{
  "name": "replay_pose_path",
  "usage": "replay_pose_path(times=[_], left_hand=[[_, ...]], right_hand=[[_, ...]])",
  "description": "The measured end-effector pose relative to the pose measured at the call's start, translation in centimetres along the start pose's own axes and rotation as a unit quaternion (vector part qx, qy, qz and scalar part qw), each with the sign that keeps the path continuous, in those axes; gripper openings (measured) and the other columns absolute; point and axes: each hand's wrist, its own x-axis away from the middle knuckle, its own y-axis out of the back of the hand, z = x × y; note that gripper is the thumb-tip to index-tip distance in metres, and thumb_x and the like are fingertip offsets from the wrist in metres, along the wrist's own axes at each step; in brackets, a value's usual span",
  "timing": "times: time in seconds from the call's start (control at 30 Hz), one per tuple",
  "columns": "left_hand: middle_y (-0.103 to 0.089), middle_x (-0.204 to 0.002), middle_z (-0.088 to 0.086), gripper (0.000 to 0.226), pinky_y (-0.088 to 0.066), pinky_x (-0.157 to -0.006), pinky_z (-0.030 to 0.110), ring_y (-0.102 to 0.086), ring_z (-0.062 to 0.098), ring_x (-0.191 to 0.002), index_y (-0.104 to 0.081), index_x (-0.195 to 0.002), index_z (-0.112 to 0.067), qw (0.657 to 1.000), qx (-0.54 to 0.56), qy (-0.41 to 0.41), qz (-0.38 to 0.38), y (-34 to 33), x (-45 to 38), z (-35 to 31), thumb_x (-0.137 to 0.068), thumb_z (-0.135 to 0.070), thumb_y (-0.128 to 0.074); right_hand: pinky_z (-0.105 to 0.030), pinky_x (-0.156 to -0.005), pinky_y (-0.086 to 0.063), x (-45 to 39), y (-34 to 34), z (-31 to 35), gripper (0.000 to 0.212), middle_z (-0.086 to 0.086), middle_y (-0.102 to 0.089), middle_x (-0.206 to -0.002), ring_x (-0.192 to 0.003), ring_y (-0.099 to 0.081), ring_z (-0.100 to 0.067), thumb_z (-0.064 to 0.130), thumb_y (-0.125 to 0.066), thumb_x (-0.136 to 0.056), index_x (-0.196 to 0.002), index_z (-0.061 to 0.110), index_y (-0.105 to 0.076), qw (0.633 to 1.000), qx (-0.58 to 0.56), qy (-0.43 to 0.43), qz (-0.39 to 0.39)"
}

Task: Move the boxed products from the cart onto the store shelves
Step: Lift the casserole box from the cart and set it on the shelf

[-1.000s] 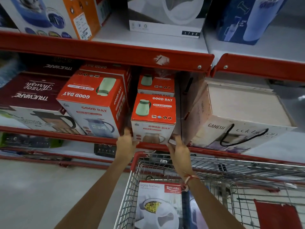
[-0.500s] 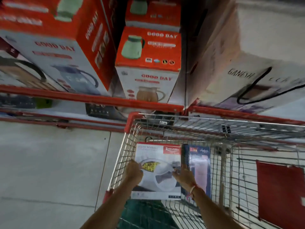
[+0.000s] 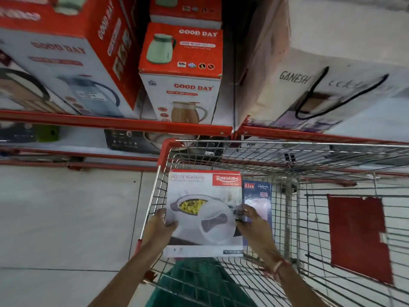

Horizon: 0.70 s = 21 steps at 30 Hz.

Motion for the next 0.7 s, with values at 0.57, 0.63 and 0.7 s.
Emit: replay_pose_path(times=[0.57,0.63,0.7], left_hand=[[-0.074,-0.095,-0.008,0.038,-0.057,-0.087,0.045,-0.071,0.017,-0.089,-0.059,-0.088,-0.036,0.961,0.174,-0.169,-0.134,10.6,10.7,-4.2,-0.064,-0.018,-0.084],[-0.075,-0.092,-0.005,0.038,-0.058,-0.081,0.040,-0.071,0.009,-0.085,-0.061,-0.091,-0.029,0.948,0.180,-0.202,-0.167,11.9,11.1,-5.8,-0.062,-0.020,-0.084],[-0.074,-0.085,-0.009,0.039,-0.054,-0.071,0.014,-0.068,-0.007,-0.077,-0.061,-0.095,-0.021,0.931,0.190,-0.245,-0.193,13.5,11.6,-7.8,-0.063,-0.017,-0.084]], right_hand=[[0.007,-0.065,-0.043,13.4,9.4,8.9,0.052,0.022,-0.067,-0.097,-0.075,-0.059,0.026,0.017,-0.079,-0.074,-0.121,0.032,-0.063,0.948,-0.146,0.149,-0.240],[0.008,-0.068,-0.042,13.7,10.2,10.2,0.049,0.021,-0.067,-0.105,-0.081,-0.055,0.030,0.017,-0.080,-0.073,-0.120,0.025,-0.066,0.933,-0.148,0.187,-0.269],[0.007,-0.074,-0.042,13.9,11.4,11.8,0.049,0.024,-0.065,-0.108,-0.086,-0.055,0.030,0.018,-0.080,-0.072,-0.119,0.024,-0.067,0.914,-0.159,0.220,-0.303]])
